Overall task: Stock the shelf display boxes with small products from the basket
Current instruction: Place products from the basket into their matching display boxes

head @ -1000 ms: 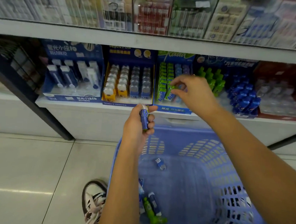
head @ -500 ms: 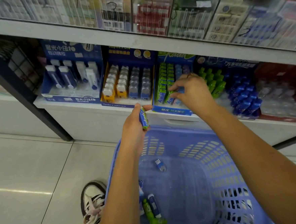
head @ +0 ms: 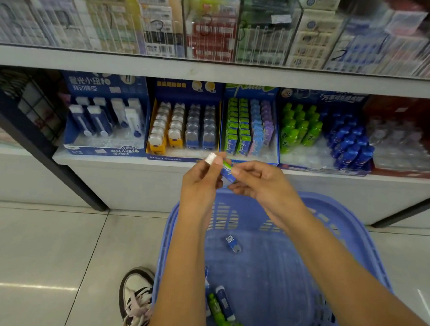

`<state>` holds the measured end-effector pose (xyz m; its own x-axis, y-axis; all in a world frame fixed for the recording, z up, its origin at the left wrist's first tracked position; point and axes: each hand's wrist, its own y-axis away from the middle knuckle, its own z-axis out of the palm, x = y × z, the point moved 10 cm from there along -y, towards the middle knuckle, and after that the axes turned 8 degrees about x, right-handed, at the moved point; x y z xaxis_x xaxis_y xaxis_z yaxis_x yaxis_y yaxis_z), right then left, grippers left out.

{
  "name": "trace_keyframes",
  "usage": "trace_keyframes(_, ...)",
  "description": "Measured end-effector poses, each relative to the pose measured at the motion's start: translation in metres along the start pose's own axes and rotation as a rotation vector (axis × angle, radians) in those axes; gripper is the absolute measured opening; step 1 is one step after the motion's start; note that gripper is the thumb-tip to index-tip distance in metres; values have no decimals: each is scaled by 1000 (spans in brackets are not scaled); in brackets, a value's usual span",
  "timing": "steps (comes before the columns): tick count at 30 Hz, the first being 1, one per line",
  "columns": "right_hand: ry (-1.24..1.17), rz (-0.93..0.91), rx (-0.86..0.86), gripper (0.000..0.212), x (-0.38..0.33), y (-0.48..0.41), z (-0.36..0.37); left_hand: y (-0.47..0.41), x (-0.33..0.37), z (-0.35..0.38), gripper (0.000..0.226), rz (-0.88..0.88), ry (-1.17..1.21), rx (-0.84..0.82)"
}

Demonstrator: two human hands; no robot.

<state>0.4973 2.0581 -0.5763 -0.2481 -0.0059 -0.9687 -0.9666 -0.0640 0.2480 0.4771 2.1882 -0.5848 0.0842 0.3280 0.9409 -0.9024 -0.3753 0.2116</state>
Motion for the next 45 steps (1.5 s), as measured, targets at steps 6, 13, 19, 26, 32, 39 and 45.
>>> trace_keyframes(6, -4, -213, 183, 15, -34, -10, -25, -3, 3, 1, 21, 49, -48, -3)
trace_keyframes(13, 739, -659, 252, 17, -89, -23, -14, -4, 18, 25, 41, 484, -814, -40)
trace_keyframes(19, 860, -692, 123, 21, -97, -36, 7, -8, 9, 23, 44, 484, -852, -58)
trace_keyframes(26, 976, -666, 35, 21, -81, -48, 26, -11, 6, 21, 43, 471, -771, -61)
trace_keyframes(32, 984, -667, 65, 24, -82, -44, 27, -4, 16, 17, 36, 485, -744, -67)
trace_keyframes(39, 1019, -312, -224, 16, 47, -3, 4, -2, -42, -1, 21, 194, -1252, -220)
trace_keyframes(45, 1266, 109, -931, 34, 238, 80, 9, 62, -191, -33, 29, -313, -1635, -677)
